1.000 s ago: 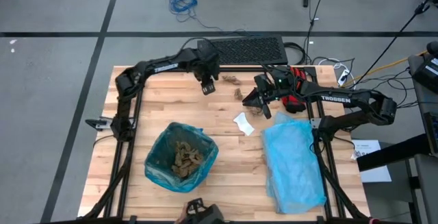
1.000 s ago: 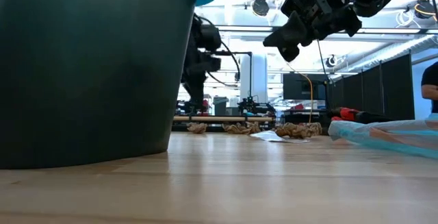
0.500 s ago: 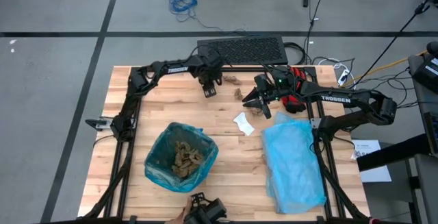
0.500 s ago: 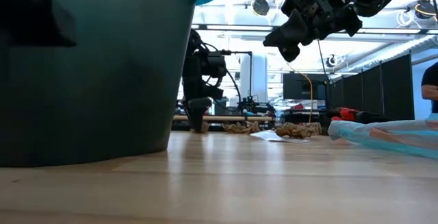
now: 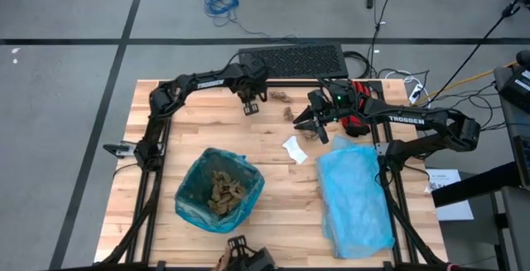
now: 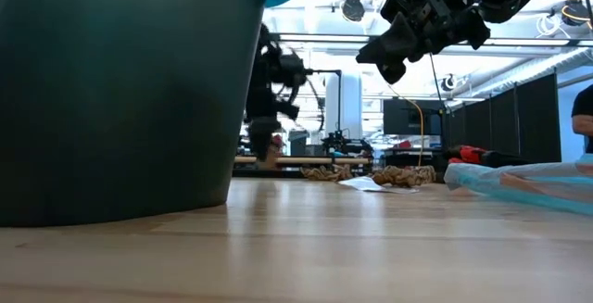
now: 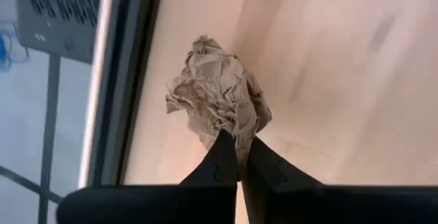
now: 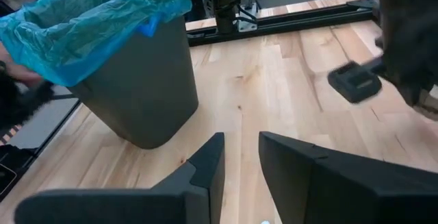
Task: Place trash/remove bag and relplace
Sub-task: Put the brown napkin into the trash bin, then adjust the trash bin, then put the brown napkin into the trash bin
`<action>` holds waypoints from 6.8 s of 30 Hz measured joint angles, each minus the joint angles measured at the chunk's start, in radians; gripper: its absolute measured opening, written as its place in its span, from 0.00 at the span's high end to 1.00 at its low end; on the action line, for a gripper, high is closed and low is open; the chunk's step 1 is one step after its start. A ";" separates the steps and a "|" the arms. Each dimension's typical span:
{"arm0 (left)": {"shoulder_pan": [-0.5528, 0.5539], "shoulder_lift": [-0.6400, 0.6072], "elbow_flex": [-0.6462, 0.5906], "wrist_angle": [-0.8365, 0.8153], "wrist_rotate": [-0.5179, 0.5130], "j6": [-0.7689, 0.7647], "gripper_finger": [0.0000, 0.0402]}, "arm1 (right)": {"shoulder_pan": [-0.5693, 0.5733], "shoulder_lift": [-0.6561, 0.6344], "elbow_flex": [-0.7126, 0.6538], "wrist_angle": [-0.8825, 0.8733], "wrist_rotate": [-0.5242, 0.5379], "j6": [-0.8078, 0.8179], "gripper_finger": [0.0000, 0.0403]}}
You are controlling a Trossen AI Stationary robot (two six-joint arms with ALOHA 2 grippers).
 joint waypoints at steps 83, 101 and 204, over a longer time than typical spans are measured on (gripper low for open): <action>-0.772 -0.442 -0.090 -0.436 0.189 -0.710 0.83 | 0.000 0.000 0.000 -0.008 0.003 -0.011 0.79; -0.676 -0.442 -0.090 -0.446 -0.218 -0.709 1.00 | 0.000 0.000 0.000 -0.017 0.038 -0.031 0.79; -0.741 -1.234 -0.843 0.742 -0.380 -0.472 1.00 | 0.297 0.285 0.688 -0.210 0.392 -0.113 1.00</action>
